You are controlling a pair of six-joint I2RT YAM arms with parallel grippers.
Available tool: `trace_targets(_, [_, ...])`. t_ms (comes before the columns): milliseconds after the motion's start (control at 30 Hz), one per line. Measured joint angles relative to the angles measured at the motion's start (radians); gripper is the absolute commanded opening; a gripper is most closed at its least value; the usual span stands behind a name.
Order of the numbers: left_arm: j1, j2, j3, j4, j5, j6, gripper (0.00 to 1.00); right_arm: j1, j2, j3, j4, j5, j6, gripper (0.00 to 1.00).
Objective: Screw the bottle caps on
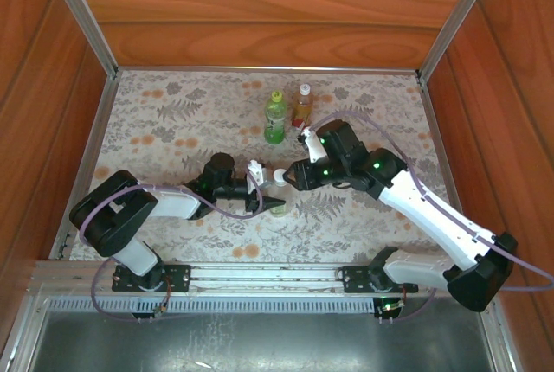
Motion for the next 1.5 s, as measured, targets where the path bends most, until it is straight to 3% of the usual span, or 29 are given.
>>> trace_targets(367, [0.001, 0.002, 0.006, -0.019, 0.054, -0.022, 0.65, 0.043, 0.107, 0.114, -0.059, 0.020, -0.149, 0.64])
trace_targets(567, [0.007, 0.002, 0.010, -0.030, 0.065, -0.019, 0.65, 0.084, 0.158, 0.156, -0.089, 0.079, -0.195, 0.59])
trace_targets(733, [0.008, 0.003, 0.012, -0.034, 0.069, -0.020, 0.65, 0.092, 0.171, 0.167, -0.103, 0.106, -0.216, 0.52])
trace_targets(967, [0.009, 0.004, 0.014, -0.039, 0.072, -0.019, 0.65, 0.092, 0.185, 0.167, -0.116, 0.115, -0.233, 0.57])
trace_targets(1367, [0.009, 0.006, 0.016, -0.039, 0.076, -0.019, 0.65, 0.095, 0.184, 0.167, -0.124, 0.108, -0.239, 0.55])
trace_targets(1500, [0.010, 0.008, 0.019, -0.042, 0.077, -0.019, 0.65, 0.098, 0.161, 0.154, -0.120, 0.103, -0.235, 0.60])
